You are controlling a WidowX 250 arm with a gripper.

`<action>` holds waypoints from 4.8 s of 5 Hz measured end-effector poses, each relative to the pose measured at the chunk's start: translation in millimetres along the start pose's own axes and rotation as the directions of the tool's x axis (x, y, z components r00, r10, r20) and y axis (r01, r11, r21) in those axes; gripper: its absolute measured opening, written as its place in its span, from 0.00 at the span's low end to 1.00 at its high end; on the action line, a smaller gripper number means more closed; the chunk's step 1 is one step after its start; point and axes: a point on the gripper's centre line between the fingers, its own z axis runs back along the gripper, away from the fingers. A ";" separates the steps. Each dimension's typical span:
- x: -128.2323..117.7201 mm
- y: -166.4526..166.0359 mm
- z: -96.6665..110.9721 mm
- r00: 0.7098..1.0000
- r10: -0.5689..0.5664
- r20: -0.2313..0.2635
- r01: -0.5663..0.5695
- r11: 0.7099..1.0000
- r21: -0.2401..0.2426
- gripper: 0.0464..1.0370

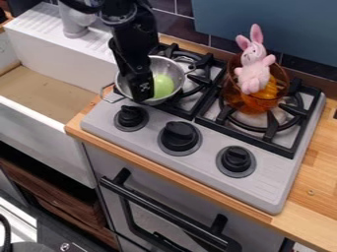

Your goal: Move the silver pan to the upper left burner

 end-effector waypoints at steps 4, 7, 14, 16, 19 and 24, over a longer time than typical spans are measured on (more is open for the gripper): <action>3.3 -9.9 -28.2 0.998 0.025 -0.056 -0.023 0.999 0.034 0.88; 11.6 -7.4 -25.8 0.999 0.049 -0.023 -0.049 0.998 0.039 0.13; 60.2 14.4 -32.1 0.979 0.200 0.032 -0.203 0.961 0.187 0.02; 70.7 3.7 -28.8 0.974 0.225 0.022 -0.226 0.958 0.178 0.02; 79.4 4.9 -37.4 0.959 0.285 0.000 -0.280 0.944 0.176 0.22; 65.6 9.6 -17.7 0.955 0.298 -0.014 -0.295 0.951 0.093 0.96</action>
